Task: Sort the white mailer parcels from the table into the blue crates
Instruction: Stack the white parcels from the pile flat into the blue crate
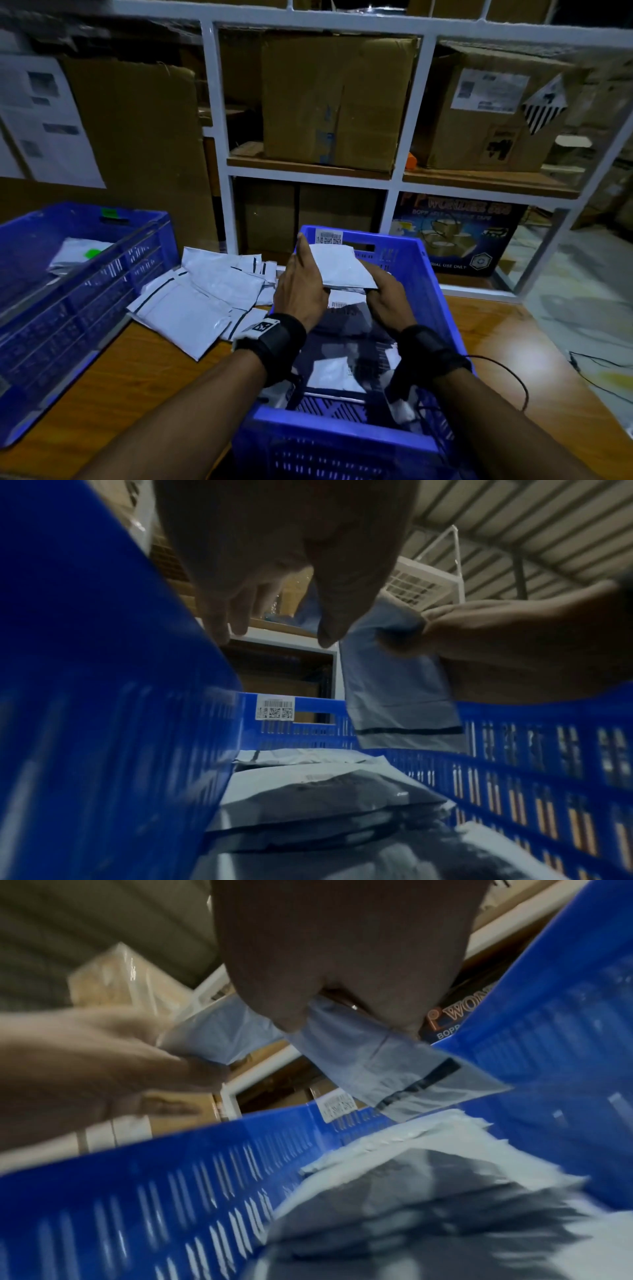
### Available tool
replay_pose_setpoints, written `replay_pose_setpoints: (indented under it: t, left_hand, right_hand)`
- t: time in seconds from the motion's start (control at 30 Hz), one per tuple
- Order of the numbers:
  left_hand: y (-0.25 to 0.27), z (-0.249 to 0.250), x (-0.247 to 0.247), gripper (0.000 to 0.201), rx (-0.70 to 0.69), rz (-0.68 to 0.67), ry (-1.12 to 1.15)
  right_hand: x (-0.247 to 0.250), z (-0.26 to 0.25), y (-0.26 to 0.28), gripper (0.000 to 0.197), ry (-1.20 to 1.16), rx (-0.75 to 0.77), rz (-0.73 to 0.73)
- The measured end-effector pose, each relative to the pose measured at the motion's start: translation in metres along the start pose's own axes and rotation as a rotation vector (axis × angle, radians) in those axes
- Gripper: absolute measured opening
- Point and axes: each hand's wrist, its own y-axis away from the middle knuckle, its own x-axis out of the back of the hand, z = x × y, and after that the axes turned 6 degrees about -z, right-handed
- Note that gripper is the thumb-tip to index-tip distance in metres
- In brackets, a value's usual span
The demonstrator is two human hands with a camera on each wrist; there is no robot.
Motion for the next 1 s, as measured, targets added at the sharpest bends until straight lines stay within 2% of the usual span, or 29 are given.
replay_pose_setpoints:
  t: [0.07,0.13,0.23,0.33,0.37,0.47,0.53,0.57,0.6,0.67,0.7,0.73,0.77,0.83,0.9,1.0]
  left_hand:
    - [-0.001,0.001,0.003,0.117,0.002,0.076,0.108]
    - [-0.001,0.002,0.006,0.114,0.006,0.12,0.172]
    - [-0.003,-0.001,0.004,0.098,0.012,0.055,0.153]
    - [-0.005,-0.007,-0.005,0.09,0.04,-0.152,-0.024]
    - [-0.007,-0.009,-0.009,0.089,0.04,-0.179,-0.028]
    - [-0.019,-0.017,-0.016,0.087,-0.043,-0.123,-0.008]
    - [-0.026,-0.022,-0.02,0.074,-0.104,-0.088,-0.011]
    - [-0.027,-0.023,-0.019,0.061,-0.134,-0.064,-0.001]
    - [-0.025,-0.022,-0.016,0.049,-0.169,-0.033,0.011]
    - [-0.017,-0.017,-0.007,0.039,-0.214,0.042,0.02]
    - [-0.013,-0.015,-0.004,0.031,-0.258,0.071,0.0]
    - [-0.009,-0.013,-0.001,0.021,-0.315,0.088,-0.056]
    - [-0.006,-0.011,0.001,0.016,-0.359,0.084,-0.116]
    - [-0.004,-0.005,0.001,0.017,-0.41,0.05,-0.169]
    - [-0.002,-0.001,-0.002,0.023,-0.415,0.028,-0.216]
    - [0.001,0.004,0.0,0.026,-0.373,-0.042,-0.317]
  right_hand:
    - [0.002,-0.011,0.001,0.061,-0.088,-0.032,0.03]
    - [0.002,-0.009,-0.001,0.053,-0.146,-0.074,0.079]
    - [0.005,-0.01,-0.004,0.034,-0.283,-0.183,0.098]
    - [0.007,-0.021,-0.002,0.022,-0.417,-0.205,0.009]
    - [0.006,-0.022,-0.002,0.019,-0.469,-0.211,-0.029]
    - [0.006,-0.027,0.001,0.013,-0.638,-0.192,-0.173]
    - [0.01,-0.026,0.0,0.033,-0.733,-0.176,-0.272]
    - [0.013,-0.022,-0.003,0.044,-0.666,-0.161,-0.327]
    - [0.015,-0.017,-0.009,0.056,-0.451,-0.133,-0.412]
    - [0.018,-0.006,-0.023,0.071,0.38,-0.059,-0.538]
    - [0.02,-0.002,-0.031,0.075,0.708,-0.032,-0.507]
    - [0.025,-0.002,-0.036,0.077,0.864,-0.017,-0.465]
    - [0.032,-0.003,-0.039,0.079,0.91,-0.021,-0.429]
    - [0.049,0.001,-0.043,0.078,0.842,0.008,-0.399]
    - [0.062,0.003,-0.042,0.066,0.655,0.011,-0.398]
    - [0.068,0.001,-0.037,0.048,0.312,-0.032,-0.307]
